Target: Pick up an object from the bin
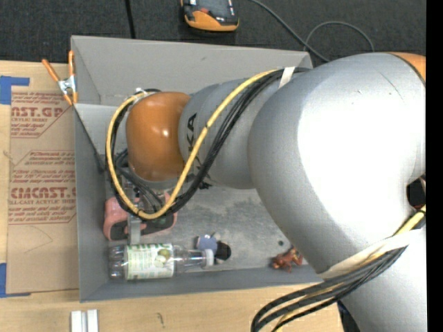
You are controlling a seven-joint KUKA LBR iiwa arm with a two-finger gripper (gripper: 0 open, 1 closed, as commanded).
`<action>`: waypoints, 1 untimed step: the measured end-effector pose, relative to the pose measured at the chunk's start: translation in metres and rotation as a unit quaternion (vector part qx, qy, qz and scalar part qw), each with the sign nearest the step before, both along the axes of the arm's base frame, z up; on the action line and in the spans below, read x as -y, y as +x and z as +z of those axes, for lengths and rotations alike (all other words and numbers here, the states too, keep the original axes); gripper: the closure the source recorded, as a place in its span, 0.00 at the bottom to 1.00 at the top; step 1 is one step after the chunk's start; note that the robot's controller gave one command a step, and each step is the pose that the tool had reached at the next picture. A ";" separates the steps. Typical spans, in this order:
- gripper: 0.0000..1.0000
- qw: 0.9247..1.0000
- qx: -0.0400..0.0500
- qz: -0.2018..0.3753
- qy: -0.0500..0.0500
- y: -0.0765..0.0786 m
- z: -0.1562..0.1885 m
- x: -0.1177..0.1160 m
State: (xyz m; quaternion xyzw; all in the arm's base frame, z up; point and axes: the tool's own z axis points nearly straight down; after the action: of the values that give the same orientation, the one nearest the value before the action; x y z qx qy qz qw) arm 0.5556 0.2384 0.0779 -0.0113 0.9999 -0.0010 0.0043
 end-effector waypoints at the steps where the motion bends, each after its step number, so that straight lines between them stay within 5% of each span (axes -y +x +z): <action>1: 0.00 0.999 0.031 -0.021 0.014 -0.029 0.007 0.011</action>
Offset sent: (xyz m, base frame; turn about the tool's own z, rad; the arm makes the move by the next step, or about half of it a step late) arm -0.0447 -0.0362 -0.0079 -0.2563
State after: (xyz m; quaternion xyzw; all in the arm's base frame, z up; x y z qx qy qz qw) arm 0.5262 0.2273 0.0854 0.0093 0.9992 0.0126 0.0357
